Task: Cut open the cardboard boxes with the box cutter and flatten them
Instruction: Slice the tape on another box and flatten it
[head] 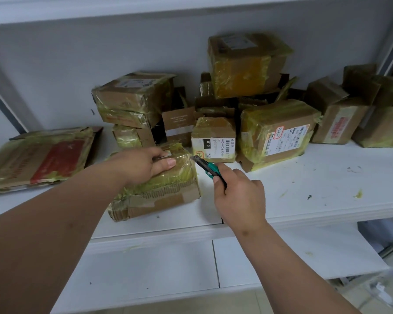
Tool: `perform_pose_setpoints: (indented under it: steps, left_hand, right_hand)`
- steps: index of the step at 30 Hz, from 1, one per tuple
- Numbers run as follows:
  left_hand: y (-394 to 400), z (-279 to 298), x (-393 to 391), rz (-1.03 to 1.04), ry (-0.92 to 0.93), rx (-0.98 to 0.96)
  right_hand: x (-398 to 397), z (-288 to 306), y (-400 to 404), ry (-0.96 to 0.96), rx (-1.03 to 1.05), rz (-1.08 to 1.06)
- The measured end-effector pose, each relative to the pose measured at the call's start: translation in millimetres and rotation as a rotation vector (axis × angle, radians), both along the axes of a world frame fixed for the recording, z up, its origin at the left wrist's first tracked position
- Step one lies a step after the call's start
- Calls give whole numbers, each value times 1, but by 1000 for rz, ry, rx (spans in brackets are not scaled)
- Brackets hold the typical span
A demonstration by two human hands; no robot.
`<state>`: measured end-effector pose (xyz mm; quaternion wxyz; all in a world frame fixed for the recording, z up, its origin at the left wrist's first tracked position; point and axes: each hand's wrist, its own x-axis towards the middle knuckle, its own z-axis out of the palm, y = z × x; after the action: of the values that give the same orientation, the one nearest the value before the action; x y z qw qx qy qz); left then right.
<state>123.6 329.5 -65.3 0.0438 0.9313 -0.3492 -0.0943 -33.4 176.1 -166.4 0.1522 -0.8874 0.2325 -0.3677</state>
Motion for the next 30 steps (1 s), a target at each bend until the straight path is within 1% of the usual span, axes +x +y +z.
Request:
perform_pose_setpoints:
  steps: [2,4,8,12,22,26,30]
  left_hand:
    - [-1,1,2,-3,2,2]
    - [-3,3,3,-10,7,-8]
    - [-9,8,4,-31,24,10]
    - [-11,11,4,-42,23,28]
    - [-13,13,3,-55,11,57]
    - [-9,15,2,-54,18,41]
    - [-12,16,1,-59,21,78]
  right_hand:
    - [2,5,-2,3,-87,-33]
    - [5,12,-6,24,-133,-49]
    - [4,16,-11,65,-127,-35]
    - [2,12,-12,62,-173,-38]
    - [-4,0,-15,56,-154,16]
    - [-16,-15,-9,151,-168,51]
    - [-21,-25,-9,176,-118,78]
